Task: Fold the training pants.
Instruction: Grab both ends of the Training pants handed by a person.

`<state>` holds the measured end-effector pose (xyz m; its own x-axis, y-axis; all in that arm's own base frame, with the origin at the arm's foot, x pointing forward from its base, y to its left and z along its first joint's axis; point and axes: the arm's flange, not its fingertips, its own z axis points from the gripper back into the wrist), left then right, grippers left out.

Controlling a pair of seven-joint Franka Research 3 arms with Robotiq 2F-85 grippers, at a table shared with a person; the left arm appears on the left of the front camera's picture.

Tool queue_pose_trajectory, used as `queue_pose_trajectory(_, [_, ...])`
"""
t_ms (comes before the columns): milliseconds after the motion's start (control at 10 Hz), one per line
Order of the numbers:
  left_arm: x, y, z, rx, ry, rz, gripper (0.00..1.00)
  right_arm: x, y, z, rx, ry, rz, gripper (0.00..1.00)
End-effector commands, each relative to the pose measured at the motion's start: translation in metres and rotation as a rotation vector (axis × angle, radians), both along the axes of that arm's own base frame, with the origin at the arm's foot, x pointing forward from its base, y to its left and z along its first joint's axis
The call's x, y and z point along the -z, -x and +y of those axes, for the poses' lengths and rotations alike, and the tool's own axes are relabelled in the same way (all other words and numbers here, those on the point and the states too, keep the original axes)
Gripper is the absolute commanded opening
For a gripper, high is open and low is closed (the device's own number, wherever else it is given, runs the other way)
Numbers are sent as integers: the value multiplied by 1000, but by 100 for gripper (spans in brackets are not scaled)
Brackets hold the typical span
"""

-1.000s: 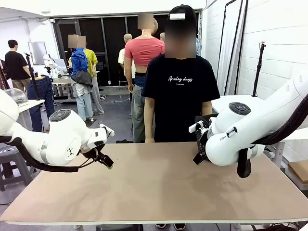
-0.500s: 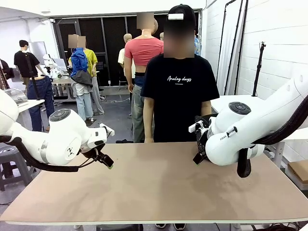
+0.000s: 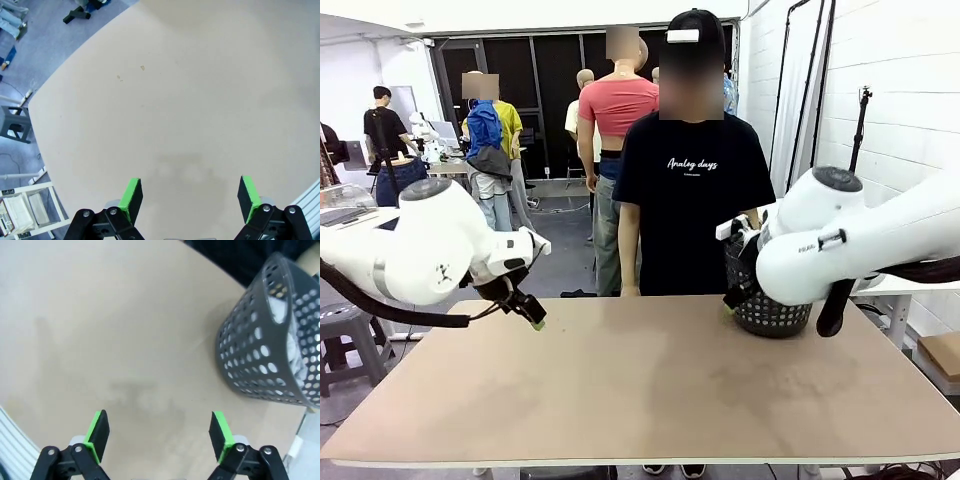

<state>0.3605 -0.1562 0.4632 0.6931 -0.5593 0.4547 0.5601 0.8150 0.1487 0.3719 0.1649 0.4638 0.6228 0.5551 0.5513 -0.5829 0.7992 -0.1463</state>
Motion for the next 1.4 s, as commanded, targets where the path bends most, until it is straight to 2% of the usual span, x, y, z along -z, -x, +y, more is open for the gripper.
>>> queue_pose_trajectory(0, [-27,5,-7,-10,30,-3,100,-21,5,-2,-10,-43,13,100])
queue_pose_trajectory(400, [-77,16,-16,-4,18,-22,100,-61,14,0,-49,-12,-4,100])
queue_pose_trajectory(700, [-98,31,-24,-15,-22,-35,100,-81,21,-7,-60,51,-11,100])
queue_pose_trajectory(1100, [-105,35,-28,-34,-57,-26,100,-87,28,-15,-55,127,-3,100])
queue_pose_trajectory(1200, [-104,36,-26,19,-32,-34,100,-86,30,-16,-40,115,3,100])
queue_pose_trajectory(1300, [-104,36,-26,19,-32,-34,100,-83,27,-13,-48,84,-1,100])
